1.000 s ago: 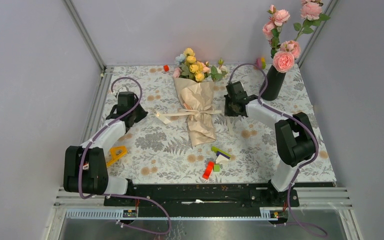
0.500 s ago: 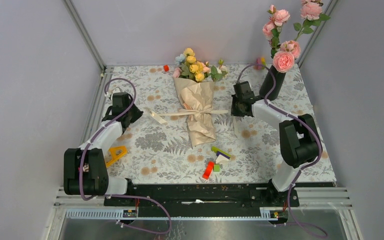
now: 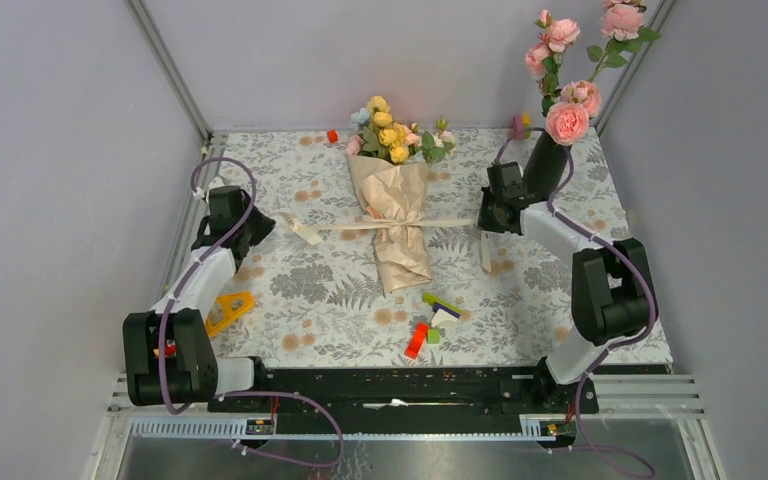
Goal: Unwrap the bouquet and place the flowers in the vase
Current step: Untie the ribbon from the wrapping paper.
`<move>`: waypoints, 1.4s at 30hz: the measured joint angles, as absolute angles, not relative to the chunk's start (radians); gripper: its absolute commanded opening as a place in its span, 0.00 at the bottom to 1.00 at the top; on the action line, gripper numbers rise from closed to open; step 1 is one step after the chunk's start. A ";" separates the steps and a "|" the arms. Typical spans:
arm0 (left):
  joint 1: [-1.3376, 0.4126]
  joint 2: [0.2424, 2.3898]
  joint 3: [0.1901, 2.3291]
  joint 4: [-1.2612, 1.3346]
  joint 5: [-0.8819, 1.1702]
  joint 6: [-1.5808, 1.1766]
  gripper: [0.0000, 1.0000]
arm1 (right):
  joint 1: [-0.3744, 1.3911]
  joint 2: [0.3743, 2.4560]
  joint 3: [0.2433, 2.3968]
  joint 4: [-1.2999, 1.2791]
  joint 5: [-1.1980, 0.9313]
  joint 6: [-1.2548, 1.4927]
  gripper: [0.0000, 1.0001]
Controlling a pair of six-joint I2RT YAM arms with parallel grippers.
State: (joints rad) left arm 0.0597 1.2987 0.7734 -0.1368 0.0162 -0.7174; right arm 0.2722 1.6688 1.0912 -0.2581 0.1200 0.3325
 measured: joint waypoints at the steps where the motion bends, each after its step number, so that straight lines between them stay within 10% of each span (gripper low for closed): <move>1: 0.062 1.297 0.773 -0.137 0.020 -0.717 0.00 | 0.269 1.667 1.089 -0.258 0.120 0.332 0.00; 42: 0.270 1.230 0.804 -0.317 0.155 -0.625 0.00 | 0.097 1.505 0.969 -0.261 0.161 0.346 0.00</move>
